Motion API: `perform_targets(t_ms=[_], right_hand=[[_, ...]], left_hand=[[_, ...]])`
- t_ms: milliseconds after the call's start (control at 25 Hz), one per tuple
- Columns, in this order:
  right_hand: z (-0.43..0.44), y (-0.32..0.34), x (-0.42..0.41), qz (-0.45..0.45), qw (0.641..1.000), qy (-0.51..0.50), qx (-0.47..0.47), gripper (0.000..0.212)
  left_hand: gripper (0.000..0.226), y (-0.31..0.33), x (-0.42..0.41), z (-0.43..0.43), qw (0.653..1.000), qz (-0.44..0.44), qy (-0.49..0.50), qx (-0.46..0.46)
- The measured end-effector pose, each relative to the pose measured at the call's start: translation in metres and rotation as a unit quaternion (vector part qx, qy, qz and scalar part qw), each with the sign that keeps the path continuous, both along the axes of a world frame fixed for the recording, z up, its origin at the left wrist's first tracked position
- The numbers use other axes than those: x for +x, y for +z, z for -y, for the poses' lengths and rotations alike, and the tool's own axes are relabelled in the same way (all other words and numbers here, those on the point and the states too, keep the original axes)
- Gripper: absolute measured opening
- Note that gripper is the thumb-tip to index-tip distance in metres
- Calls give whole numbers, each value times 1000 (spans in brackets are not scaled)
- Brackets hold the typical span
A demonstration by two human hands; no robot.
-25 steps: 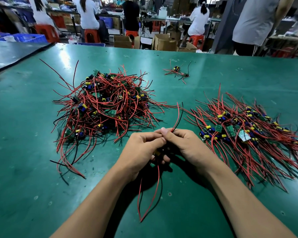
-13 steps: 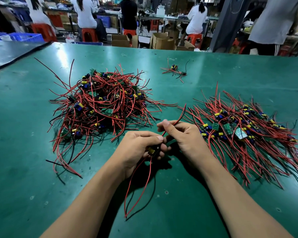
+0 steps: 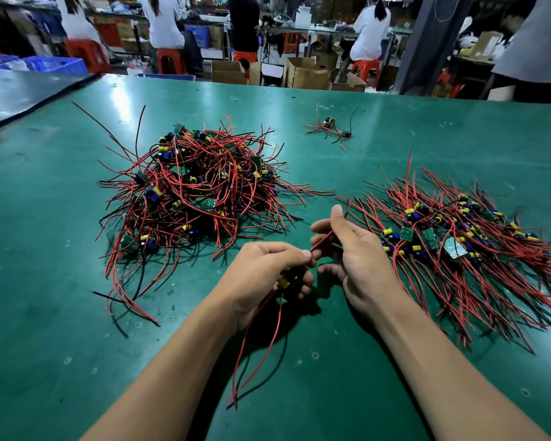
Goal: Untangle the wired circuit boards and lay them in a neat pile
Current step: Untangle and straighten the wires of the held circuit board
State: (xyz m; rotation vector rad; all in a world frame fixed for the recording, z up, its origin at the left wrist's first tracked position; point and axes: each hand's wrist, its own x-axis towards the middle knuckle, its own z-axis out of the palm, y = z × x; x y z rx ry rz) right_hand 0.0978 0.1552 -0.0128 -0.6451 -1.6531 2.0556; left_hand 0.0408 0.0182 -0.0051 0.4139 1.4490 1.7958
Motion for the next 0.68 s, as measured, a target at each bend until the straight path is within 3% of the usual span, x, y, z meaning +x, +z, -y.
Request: perform_targets(t_ms=[120,240,440,560,680], right_hand=[[-1,2,5,29,997,75,0,37],[-3,2,9,31,985,168,-31,31],[-7,-1,13,-22,963,256,-84,28],[-4,-3,10,-35,966,243,-81,28],[-3,-4,4,-53,986,153,-49,27]], left_hand=[[19,-2,2,-4,999,-30,16,-5],[16,-3,1,-4,1000,-7,26,5],[19,1,-5,4,998,32,-48,15],[15,2,-7,5,996,37,-80,22],[16,1,-10,4,997,18,-71,20]])
